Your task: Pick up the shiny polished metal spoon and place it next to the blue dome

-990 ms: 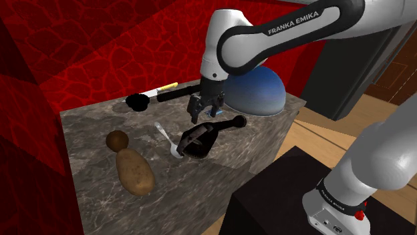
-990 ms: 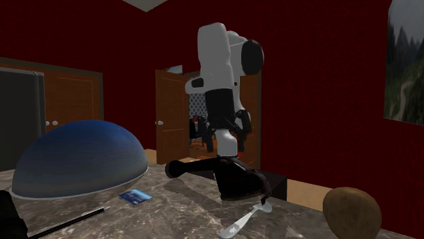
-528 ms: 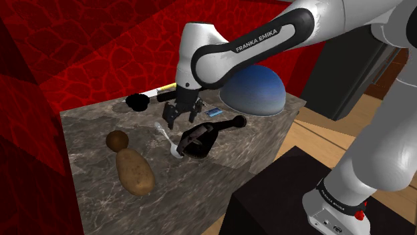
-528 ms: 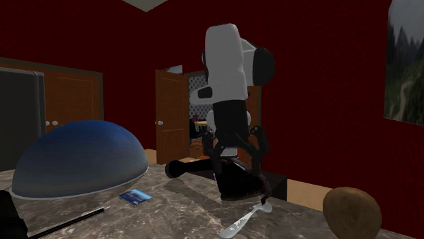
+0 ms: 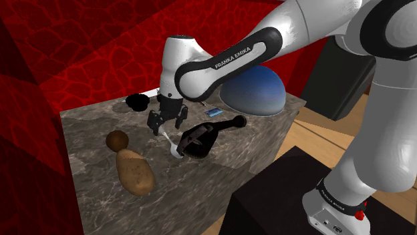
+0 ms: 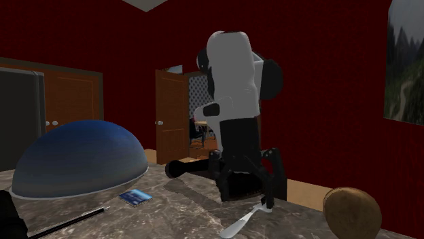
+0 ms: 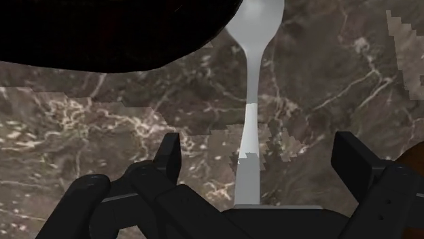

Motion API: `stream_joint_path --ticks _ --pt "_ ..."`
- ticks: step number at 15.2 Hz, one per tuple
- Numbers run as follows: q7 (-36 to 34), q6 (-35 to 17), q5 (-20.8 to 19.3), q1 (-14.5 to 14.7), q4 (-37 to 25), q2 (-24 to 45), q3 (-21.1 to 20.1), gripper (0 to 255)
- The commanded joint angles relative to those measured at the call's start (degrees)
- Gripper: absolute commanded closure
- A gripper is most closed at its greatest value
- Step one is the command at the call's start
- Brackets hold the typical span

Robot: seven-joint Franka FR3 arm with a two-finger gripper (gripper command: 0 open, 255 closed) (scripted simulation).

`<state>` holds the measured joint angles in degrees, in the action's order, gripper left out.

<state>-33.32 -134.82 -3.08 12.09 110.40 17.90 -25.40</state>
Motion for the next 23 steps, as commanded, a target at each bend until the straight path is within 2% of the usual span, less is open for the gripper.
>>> stream_joint_path --ticks 1,10,11,20,23 --pt "-0.4 -1.4 -0.6 0.3 0.4 1.0 0.2 0" --pt "-0.7 -2.3 -1.1 0.6 0.5 1.9 0.4 0" --pt "-0.7 -2.3 -1.1 0.6 0.5 1.9 0.4 255" --pt "-0.7 -2.3 -1.1 0.6 0.5 1.9 0.4 255" --pt "-0.4 -0.4 -0.4 0.3 -0.2 0.6 0.1 255"
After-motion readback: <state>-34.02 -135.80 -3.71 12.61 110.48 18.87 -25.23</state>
